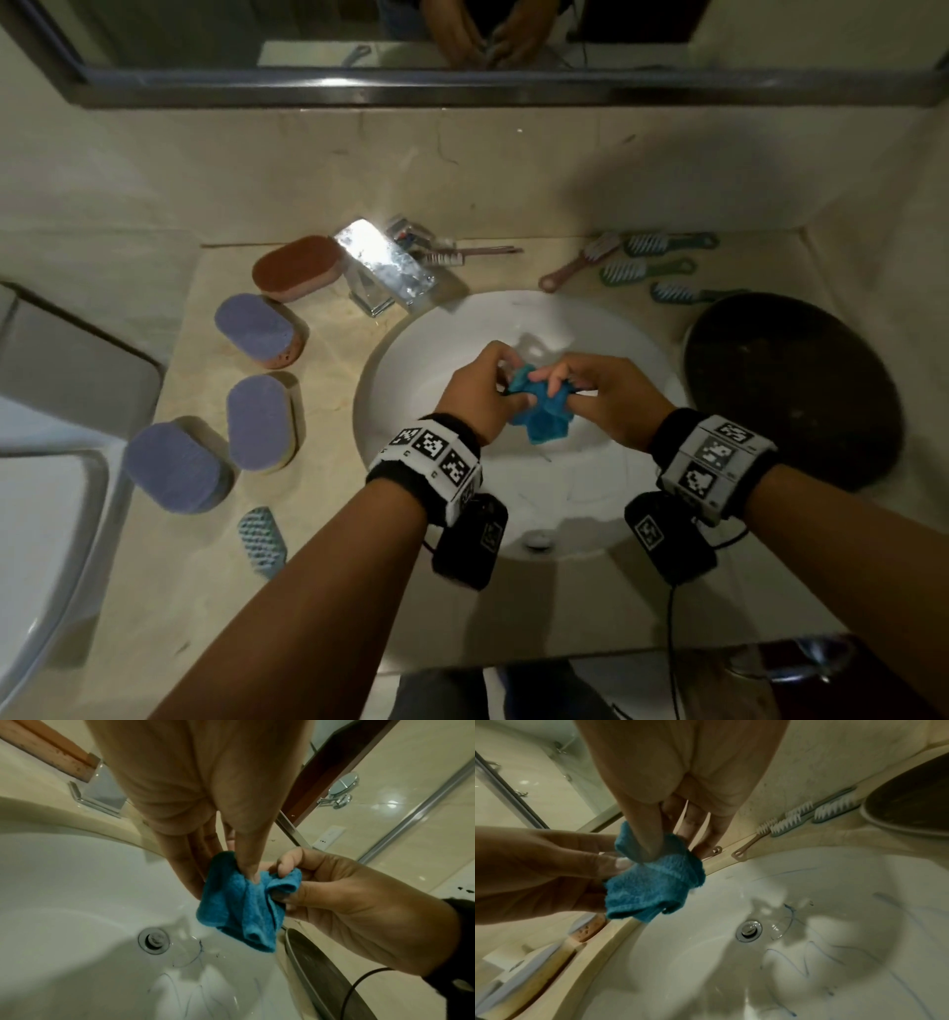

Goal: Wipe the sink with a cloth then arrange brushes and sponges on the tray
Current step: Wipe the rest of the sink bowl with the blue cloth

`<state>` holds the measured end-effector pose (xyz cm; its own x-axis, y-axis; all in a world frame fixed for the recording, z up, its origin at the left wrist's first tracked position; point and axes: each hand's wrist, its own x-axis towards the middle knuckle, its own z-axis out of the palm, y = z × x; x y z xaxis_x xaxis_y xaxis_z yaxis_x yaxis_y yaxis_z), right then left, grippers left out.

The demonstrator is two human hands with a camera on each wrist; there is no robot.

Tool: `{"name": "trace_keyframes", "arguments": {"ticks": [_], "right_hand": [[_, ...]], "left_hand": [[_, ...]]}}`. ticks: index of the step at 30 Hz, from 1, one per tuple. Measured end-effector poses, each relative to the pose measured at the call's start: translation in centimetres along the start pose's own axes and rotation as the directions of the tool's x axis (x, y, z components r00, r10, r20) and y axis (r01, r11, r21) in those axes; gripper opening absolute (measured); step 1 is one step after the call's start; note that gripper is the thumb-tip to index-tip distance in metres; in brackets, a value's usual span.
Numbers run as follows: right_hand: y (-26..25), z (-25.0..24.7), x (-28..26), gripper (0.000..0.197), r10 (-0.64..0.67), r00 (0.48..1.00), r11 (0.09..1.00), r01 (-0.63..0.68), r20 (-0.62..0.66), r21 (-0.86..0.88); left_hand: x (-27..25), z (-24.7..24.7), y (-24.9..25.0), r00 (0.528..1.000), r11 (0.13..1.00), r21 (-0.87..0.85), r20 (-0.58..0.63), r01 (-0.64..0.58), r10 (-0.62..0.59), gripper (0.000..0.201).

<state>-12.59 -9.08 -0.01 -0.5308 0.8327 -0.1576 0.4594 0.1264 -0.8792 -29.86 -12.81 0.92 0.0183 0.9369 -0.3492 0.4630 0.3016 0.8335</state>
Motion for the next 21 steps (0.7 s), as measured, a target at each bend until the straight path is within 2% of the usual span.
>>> {"name": "trace_keyframes", "arguments": {"ticks": [2,4,6,8,12,15,17,21], "right_hand": [[0.5,-0.5,-0.5,0.040,-0.001,0.999,0.999,-0.001,-0.042,-0.039],[1.3,-1.3,-0.9,0.038,0.045,0.995,0.991,-0.056,-0.087,-0.122],[1.8,-2.1,-1.1,0.028,0.105,0.989,0.971,-0.125,-0.107,-0.204],[1.9,-2.5,-1.2,0.024,0.137,0.986,0.965,-0.155,-0.096,-0.214],[0.6,-1.9,-0.8,0.051,0.180,0.982,0.983,-0.178,0.051,-0.055],[0.5,-1.2,-0.6,0.061,0.226,0.972,0.974,-0.226,0.059,-0.006],[1.1,-0.9,-0.4,0.050,0.239,0.970,0.970,-0.238,0.031,-0.052],[2.2,-0.7,0.0,0.016,0.225,0.974,0.972,-0.222,0.032,-0.072]], "left_hand": [[0.0,0.2,0.3,1.000,1.000,-0.001,-0.016,-0.011,0.011,0.030],[0.0,0.3,0.4,1.000,1.000,-0.026,-0.029,-0.007,0.006,0.028],[0.1,0.3,0.3,0.999,0.999,-0.041,-0.031,-0.007,0.006,0.025],[0.2,0.6,0.3,0.999,0.999,-0.036,-0.027,-0.023,0.022,0.022],[0.4,1.7,0.3,0.997,0.997,-0.029,-0.023,-0.078,0.077,0.023],[0.9,1.9,0.3,0.995,0.993,-0.069,-0.032,-0.099,0.097,0.029],[1.2,1.9,0.2,0.994,0.991,-0.089,-0.039,-0.102,0.099,0.035],[1.6,2.2,-0.5,0.994,0.998,-0.019,-0.091,-0.061,0.059,0.030]]}}
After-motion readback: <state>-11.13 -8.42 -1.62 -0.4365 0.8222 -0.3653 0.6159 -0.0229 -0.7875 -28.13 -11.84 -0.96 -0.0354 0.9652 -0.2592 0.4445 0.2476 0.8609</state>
